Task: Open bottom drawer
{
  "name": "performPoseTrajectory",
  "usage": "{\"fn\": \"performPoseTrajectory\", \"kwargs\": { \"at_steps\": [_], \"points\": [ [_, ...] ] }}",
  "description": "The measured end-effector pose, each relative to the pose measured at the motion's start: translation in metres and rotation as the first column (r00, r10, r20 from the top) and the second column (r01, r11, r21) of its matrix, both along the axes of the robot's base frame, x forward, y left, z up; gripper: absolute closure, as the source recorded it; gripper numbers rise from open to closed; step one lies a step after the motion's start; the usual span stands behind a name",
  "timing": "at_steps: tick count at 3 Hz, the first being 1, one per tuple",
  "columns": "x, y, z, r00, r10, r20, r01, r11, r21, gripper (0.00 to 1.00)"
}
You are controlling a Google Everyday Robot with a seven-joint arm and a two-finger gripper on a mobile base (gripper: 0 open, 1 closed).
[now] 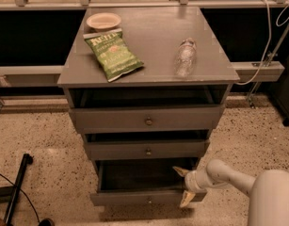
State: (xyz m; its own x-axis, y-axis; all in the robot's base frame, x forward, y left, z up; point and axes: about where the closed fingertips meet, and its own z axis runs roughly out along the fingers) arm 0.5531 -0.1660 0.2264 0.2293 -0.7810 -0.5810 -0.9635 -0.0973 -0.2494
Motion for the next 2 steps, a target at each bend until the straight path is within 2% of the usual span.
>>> {"fn": "performPoseTrajectory", "kwargs": {
  "at_steps": [1,2],
  "points": [
    [0.009,-0.002,0.015,0.9998,-0.007,-0.020,0.008,1.000,0.025,0.00],
    [0.019,-0.001,0.026,0.9988,-0.021,-0.045,0.023,0.999,0.039,0.18]
  ]
}}
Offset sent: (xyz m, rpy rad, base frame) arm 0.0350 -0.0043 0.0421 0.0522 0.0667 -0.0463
